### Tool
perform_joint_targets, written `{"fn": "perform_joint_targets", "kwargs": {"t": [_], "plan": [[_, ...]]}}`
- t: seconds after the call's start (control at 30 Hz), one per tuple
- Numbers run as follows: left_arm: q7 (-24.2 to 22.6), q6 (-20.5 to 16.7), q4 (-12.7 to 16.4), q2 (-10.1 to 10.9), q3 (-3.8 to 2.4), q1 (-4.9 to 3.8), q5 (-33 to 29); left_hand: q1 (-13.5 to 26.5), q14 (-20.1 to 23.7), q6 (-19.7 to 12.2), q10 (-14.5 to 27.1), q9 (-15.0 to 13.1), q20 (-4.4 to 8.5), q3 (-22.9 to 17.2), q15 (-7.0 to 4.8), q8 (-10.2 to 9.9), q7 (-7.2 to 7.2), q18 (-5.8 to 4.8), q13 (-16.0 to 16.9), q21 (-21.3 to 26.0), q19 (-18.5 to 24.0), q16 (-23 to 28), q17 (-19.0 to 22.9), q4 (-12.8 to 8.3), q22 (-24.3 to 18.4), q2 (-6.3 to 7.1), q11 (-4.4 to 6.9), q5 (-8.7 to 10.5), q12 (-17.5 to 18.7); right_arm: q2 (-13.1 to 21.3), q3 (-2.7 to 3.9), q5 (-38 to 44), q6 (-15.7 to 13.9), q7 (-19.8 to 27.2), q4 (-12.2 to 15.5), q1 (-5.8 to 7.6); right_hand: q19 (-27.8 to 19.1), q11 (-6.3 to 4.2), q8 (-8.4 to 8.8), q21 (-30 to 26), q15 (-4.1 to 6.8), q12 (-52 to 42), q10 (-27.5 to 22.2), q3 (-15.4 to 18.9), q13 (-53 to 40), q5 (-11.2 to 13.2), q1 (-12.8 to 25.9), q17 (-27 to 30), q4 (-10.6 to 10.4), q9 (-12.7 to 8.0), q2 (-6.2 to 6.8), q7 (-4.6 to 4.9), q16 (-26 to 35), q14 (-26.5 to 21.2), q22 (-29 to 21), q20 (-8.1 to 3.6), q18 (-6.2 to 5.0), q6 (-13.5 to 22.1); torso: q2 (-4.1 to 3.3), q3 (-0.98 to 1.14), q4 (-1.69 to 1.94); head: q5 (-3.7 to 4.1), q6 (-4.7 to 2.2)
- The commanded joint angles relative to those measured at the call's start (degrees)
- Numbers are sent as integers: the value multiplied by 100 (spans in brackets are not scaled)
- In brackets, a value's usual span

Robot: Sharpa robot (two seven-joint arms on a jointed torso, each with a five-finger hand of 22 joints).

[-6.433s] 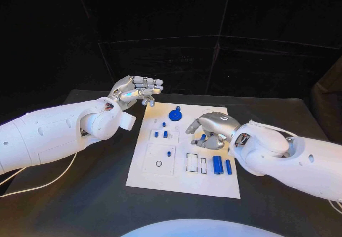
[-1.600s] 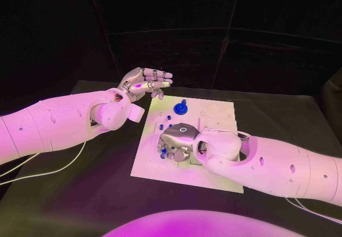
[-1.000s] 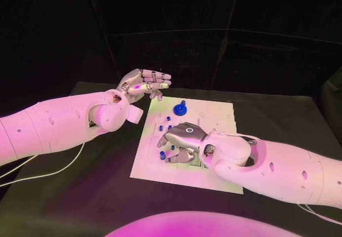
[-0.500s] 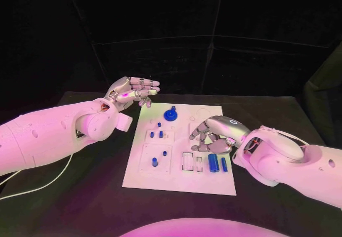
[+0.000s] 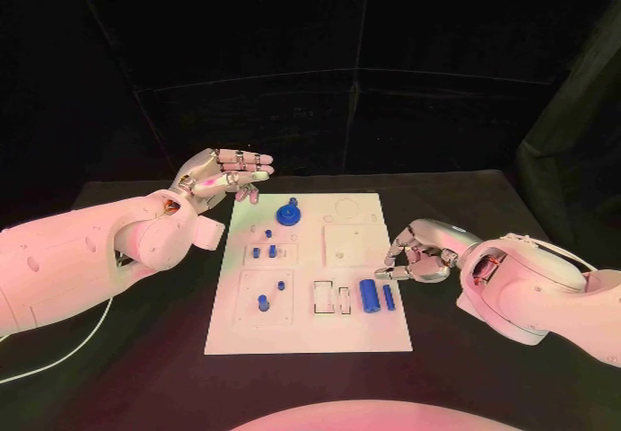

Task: Assemble the parts on the task board

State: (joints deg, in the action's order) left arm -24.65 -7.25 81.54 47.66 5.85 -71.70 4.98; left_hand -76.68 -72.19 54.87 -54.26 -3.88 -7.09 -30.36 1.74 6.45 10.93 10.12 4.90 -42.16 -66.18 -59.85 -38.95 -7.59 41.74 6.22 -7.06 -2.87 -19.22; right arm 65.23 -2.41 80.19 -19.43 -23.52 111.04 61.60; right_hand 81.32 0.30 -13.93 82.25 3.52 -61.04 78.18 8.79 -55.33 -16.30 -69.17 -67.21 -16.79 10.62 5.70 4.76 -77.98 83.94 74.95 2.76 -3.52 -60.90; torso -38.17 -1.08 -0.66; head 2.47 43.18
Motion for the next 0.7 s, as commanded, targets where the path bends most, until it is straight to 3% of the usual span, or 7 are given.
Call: {"fn": "perform_joint_targets", "kwargs": {"t": [0.03,0.23,0.4,0.7], "plan": [[-25,59,15,-1,-2,-6,-22,6,50,-29,42,0,-8,7,-8,22,3,42,-6,33,44,13,8,-13,-7,-33,-10,-28,-23,-51,-23,252,291,-687,-15,-35,42,4,-45,36,1,-40,-23,39,-83,29,44,-20,8,33,-8,12,-42,238,276,15,51,62,-4,0,-8,27,-1],[-29,71,21,10,1,-5,-22,9,50,-29,40,-1,-8,8,-8,24,2,42,-6,33,44,12,10,-13,-8,-35,-9,-28,-28,-295,-47,445,345,-764,-162,-145,-16,18,-110,-5,-12,31,-118,80,-120,-204,-1,66,11,121,-68,25,13,209,215,30,34,147,-5,7,-16,4,24],[-33,81,26,19,3,-3,-22,9,50,-29,40,-1,-8,9,-8,25,1,42,-6,33,44,12,11,-13,-8,-36,-9,-28,-31,-499,-54,639,367,-769,-237,-302,-27,20,-129,-13,-14,45,-134,89,-138,-239,-39,79,21,145,-70,27,23,205,205,33,32,166,-9,-5,3,10,22],[-31,89,20,26,6,1,-22,9,50,-29,40,-1,-8,9,-8,25,1,42,-6,33,44,12,11,-13,-8,-36,-9,-28,-31,-705,-56,819,430,-770,-357,-381,-32,21,-145,-16,-16,51,-143,96,-158,-251,-77,70,25,164,-68,28,21,205,203,35,31,179,-9,-7,-16,-1,25]]}}
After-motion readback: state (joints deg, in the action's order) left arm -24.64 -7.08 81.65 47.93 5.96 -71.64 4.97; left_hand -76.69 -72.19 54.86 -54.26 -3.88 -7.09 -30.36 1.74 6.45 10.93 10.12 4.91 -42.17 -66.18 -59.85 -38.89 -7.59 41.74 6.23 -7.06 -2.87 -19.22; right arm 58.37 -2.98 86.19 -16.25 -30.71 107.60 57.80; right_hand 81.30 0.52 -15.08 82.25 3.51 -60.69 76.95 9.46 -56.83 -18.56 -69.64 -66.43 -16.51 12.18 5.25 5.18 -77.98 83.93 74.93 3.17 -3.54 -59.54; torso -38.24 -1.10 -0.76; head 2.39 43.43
